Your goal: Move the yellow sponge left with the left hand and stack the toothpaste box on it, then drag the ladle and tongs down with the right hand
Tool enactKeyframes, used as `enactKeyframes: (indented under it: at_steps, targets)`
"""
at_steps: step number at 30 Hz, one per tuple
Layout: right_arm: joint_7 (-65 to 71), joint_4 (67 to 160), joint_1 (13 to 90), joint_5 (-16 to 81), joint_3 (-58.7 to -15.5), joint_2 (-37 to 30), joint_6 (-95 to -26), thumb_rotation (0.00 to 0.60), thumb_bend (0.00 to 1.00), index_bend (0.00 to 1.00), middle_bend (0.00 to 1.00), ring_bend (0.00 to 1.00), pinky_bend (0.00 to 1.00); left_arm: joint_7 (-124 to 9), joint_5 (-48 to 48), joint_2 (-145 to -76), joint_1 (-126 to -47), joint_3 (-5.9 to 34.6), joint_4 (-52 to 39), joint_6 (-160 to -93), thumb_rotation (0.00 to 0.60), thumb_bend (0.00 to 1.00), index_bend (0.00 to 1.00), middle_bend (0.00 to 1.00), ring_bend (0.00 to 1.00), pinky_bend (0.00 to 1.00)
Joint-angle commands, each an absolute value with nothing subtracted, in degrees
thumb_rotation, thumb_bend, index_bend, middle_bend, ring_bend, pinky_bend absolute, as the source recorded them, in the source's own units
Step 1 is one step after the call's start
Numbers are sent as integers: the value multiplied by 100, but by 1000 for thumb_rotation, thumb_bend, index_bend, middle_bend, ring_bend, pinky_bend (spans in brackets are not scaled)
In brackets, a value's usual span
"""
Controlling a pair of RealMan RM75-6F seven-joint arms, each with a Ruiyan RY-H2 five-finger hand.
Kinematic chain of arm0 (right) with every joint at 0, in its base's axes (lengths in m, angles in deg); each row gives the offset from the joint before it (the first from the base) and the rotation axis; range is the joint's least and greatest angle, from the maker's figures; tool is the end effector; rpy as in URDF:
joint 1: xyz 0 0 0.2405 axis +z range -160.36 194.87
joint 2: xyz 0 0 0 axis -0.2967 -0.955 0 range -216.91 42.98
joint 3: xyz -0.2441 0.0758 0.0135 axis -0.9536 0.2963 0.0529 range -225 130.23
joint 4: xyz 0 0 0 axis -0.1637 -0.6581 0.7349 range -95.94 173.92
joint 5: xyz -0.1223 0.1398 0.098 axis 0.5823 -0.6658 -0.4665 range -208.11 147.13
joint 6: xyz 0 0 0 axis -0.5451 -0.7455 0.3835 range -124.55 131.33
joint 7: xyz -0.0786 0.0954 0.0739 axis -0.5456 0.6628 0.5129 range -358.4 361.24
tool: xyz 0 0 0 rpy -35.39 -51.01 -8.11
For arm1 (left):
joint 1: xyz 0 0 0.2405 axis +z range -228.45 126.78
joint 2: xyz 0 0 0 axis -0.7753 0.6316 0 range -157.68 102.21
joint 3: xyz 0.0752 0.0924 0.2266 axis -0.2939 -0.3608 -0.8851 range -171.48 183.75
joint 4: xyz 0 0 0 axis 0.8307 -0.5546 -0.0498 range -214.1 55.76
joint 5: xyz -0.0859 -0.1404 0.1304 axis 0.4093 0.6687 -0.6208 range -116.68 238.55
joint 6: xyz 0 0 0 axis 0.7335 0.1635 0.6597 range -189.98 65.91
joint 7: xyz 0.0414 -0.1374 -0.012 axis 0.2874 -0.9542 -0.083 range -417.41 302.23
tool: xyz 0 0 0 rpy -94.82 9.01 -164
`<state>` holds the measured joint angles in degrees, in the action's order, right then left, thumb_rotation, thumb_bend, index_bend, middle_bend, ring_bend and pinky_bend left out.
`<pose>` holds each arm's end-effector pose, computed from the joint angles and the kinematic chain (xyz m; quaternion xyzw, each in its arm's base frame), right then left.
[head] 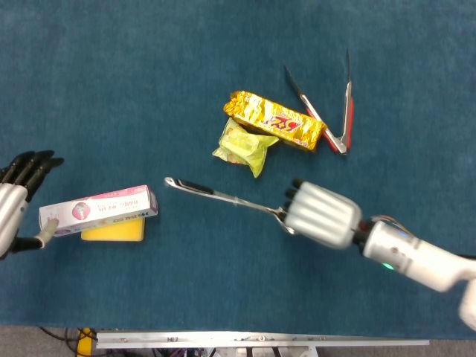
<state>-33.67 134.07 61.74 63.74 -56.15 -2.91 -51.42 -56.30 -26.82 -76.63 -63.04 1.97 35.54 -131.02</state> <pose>-0.1293 -0.2276 -0.0405 0.9187 -0.0554 0.3043 0.2457 -0.2469 0.1727 0.1524 -0.6823 -0.4759 -0.3249 0.4499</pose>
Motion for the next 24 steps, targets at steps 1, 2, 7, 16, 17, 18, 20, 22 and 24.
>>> enactKeyframes:
  at_steps: [1,2,7,16,17,18,20,22,24]
  targets:
    - [-3183,13615,6009,6661,-5867,-566,-5316,600,335,756,700,507,482,-5570,-2671,-7696,-6337,216,3592,-13068,600,342,107,82,54,194]
    - [-3149,13643,5968,6747,-5931,-637,-5358,600,335,756,700,508,482,-5536,-2663,-7708,-6355,225,3612,-13048,600,342,107,82,54,194]
    - [-3072,13664,5803,7077,-6161,-877,-5506,600,336,756,700,508,482,-5381,-2628,-7773,-6422,241,3695,-12950,600,342,107,82,54,194]
    - [-2807,13582,5518,7511,-6449,-1149,-5694,600,336,756,684,508,482,-5123,-2529,-7875,-6496,255,3819,-12845,600,342,107,83,54,194]
    - [-2801,13577,5502,7500,-6451,-1163,-5663,600,337,752,676,508,482,-5103,-2523,-7885,-6501,255,3829,-12837,600,342,107,82,54,194]
    - [-2792,13587,5490,7453,-6450,-1191,-5587,600,337,727,660,504,482,-5076,-2517,-7897,-6508,254,3842,-12828,600,342,107,83,53,194]
    - [-2819,13623,5491,7382,-6433,-1240,-5456,600,335,645,618,483,483,-5037,-2510,-7909,-6517,249,3861,-12815,600,342,107,82,54,194]
    - [-2884,13671,5485,7292,-6403,-1294,-5316,600,325,551,563,439,486,-5001,-2503,-7909,-6516,240,3884,-12814,600,342,107,82,54,194]
    - [-2992,13736,5473,7162,-6359,-1350,-5168,600,311,419,491,379,481,-4981,-2490,-7904,-6511,235,3899,-12826,600,342,107,82,54,194]
